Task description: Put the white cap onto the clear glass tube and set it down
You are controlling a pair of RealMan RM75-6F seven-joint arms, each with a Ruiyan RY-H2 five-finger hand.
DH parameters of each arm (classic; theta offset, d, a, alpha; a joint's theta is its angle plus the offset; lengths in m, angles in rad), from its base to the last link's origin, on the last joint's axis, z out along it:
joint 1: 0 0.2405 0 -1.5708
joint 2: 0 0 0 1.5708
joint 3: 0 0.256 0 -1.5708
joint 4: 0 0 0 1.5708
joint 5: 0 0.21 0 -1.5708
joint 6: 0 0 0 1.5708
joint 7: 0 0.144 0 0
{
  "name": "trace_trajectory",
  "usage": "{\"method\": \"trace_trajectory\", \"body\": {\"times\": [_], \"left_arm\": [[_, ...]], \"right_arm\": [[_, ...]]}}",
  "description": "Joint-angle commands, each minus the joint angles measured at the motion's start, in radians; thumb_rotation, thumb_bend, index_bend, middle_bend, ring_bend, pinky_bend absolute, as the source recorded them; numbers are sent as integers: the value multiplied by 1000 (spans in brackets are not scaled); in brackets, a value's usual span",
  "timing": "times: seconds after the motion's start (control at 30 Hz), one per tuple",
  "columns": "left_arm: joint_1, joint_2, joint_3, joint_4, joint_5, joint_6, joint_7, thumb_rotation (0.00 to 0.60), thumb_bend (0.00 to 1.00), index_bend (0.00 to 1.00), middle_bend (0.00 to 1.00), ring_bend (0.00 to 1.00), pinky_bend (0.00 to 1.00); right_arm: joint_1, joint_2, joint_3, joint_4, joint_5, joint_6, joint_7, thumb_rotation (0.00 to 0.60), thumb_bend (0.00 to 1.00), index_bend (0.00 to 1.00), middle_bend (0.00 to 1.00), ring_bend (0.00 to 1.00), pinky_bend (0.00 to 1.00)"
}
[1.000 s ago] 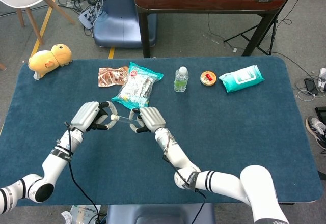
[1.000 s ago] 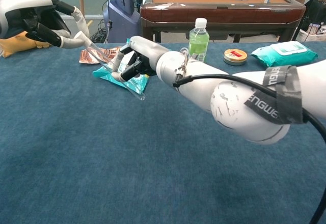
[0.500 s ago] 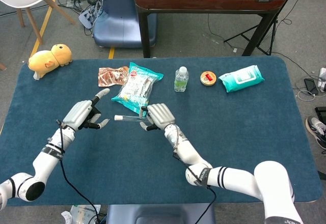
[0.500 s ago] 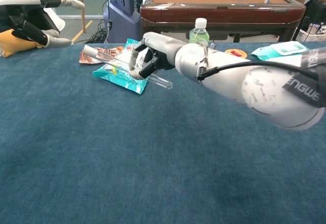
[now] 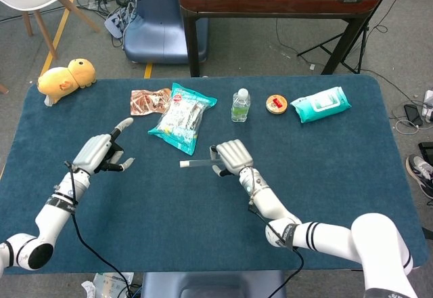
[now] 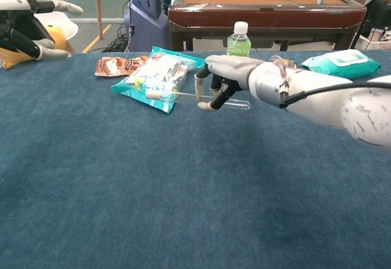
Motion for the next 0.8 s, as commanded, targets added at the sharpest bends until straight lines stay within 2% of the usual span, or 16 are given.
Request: {"method": "trace_trajectory", "body": {"times": [0.03,0.5,0.8], "left_arm": [[4,0,4,-3,0,2,5,600,301,41,927,941,1000],[13,-14,15,1,6,0,2,600,301,43,927,945,1000],[19,-23,18,11,16,4,-7,600,300,49,934,953,1000]], "right_arm": [[-5,-33,-32,56,-29,5,-21,600,619,759,906,959,965],[-32,-118,-57,176,-85,-4,-14,600,618,758,881,959,965],[-37,-136,-52,191,-79,-15,-59,600,540,649,857,958,965]]}}
